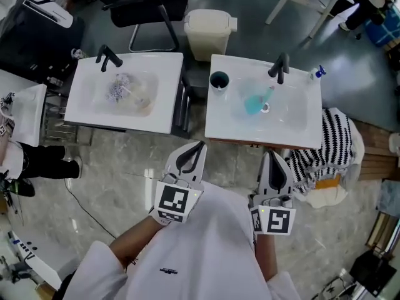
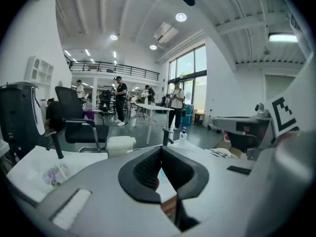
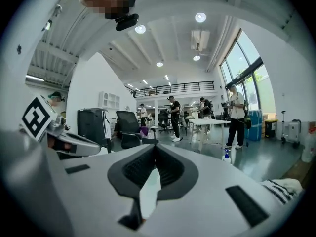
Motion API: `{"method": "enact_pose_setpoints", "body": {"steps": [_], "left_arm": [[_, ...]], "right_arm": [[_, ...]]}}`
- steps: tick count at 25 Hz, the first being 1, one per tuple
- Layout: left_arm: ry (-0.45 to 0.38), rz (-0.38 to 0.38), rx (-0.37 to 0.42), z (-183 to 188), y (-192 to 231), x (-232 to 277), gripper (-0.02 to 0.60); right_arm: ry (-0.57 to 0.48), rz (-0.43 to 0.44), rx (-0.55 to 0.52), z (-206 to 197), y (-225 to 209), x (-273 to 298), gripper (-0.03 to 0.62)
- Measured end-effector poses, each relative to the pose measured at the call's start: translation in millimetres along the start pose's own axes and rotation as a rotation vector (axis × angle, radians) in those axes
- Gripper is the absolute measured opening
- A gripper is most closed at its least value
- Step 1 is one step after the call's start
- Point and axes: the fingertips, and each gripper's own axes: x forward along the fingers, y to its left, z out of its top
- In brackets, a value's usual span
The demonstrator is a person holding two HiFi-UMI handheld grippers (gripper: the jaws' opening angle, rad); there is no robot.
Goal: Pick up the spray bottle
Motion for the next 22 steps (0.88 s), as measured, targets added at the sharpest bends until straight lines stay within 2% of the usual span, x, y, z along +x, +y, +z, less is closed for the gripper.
{"method": "enact_pose_setpoints", "body": {"steps": [5,14,22], "left_arm": [[-0.014,-0.042,-0.003,20.3,30.0,31.2,0.005],[0.006,0.001,-0.050,24.3,45.7,62.5,0.005],[0.035,-0.013,-0.048,22.0,42.4,92.0,0.005]], "right_arm": [[0.035,-0.008,0.008,-0.6,3.7,45.7,0.005],[0.087,0.026,0.023,-10.0,-13.9,85.7,0.005],[0.124,0.057,0.015,-27.7,-28.5,112.8,0.006]]}}
